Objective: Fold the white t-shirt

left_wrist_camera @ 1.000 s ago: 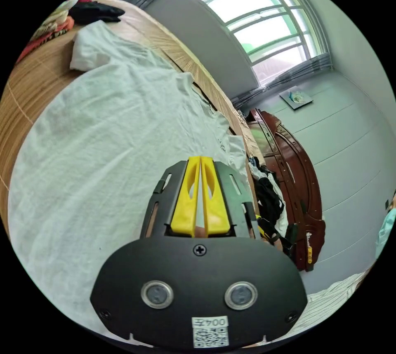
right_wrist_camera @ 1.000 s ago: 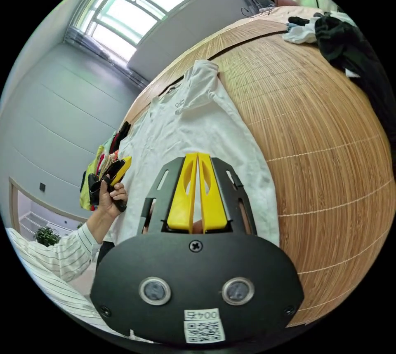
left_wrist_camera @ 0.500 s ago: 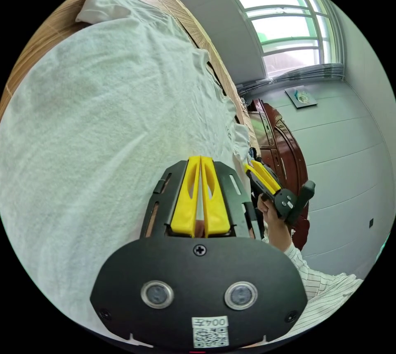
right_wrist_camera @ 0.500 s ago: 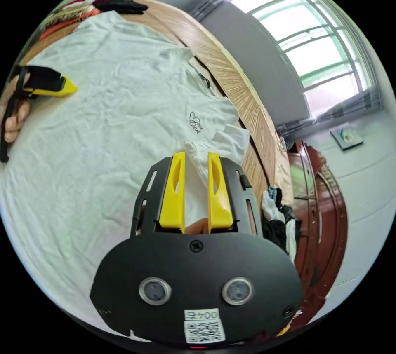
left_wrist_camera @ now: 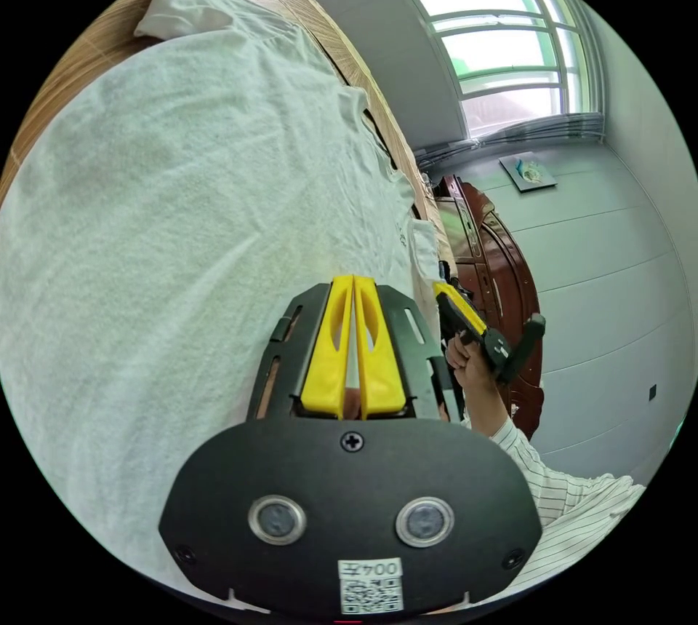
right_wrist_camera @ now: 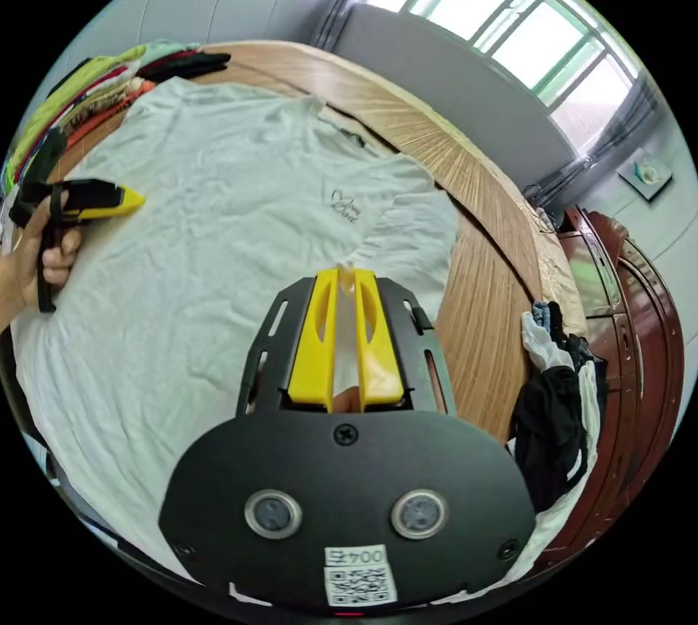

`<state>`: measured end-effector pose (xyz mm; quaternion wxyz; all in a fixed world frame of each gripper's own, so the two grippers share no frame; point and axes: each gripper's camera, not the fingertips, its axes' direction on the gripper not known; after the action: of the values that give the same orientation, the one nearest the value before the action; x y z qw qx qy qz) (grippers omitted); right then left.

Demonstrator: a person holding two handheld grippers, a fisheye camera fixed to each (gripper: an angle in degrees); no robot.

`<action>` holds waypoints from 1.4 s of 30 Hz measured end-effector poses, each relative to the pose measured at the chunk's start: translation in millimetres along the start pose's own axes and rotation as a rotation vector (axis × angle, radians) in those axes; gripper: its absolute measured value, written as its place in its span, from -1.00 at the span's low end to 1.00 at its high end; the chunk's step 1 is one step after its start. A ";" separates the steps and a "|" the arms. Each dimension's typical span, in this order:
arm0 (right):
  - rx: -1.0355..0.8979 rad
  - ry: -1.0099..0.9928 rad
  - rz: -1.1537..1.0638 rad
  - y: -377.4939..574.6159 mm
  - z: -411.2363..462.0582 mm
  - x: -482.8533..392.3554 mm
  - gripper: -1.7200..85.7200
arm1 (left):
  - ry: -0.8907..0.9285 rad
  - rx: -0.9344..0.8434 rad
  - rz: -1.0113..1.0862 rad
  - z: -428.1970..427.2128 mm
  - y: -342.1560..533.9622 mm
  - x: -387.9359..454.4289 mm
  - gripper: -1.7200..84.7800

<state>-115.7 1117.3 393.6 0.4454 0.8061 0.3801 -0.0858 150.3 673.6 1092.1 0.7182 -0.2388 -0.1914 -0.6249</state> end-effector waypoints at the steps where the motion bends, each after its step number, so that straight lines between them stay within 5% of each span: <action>1: -0.075 -0.022 -0.054 4.1 12.4 -6.2 -0.81 | -0.001 -0.001 0.001 2.0 2.9 3.5 -0.96; 10: -0.004 -0.099 0.203 -39.6 -17.5 72.0 -0.80 | 0.118 0.041 0.087 -37.4 17.0 54.5 -0.96; 19: -0.239 0.033 0.266 -125.1 96.8 94.4 -0.71 | 0.217 0.098 0.014 -62.8 33.7 1.2 -0.96; 28: -0.198 -0.133 0.629 -70.0 142.6 180.9 -0.82 | 0.191 0.027 -0.027 -50.1 32.1 4.5 -0.96; 32: -0.105 -0.374 0.804 -23.0 148.3 232.4 -0.83 | 0.217 0.029 -0.044 -50.7 34.9 3.7 -0.96; 42: -0.130 -0.268 0.711 -9.1 148.5 252.2 -0.87 | 0.203 0.043 -0.035 -53.3 41.2 17.9 -0.96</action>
<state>83.3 1139.1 180.0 0.5433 0.8393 0.0198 -0.0061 192.4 632.4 1054.8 0.7278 -0.1554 -0.1349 -0.6541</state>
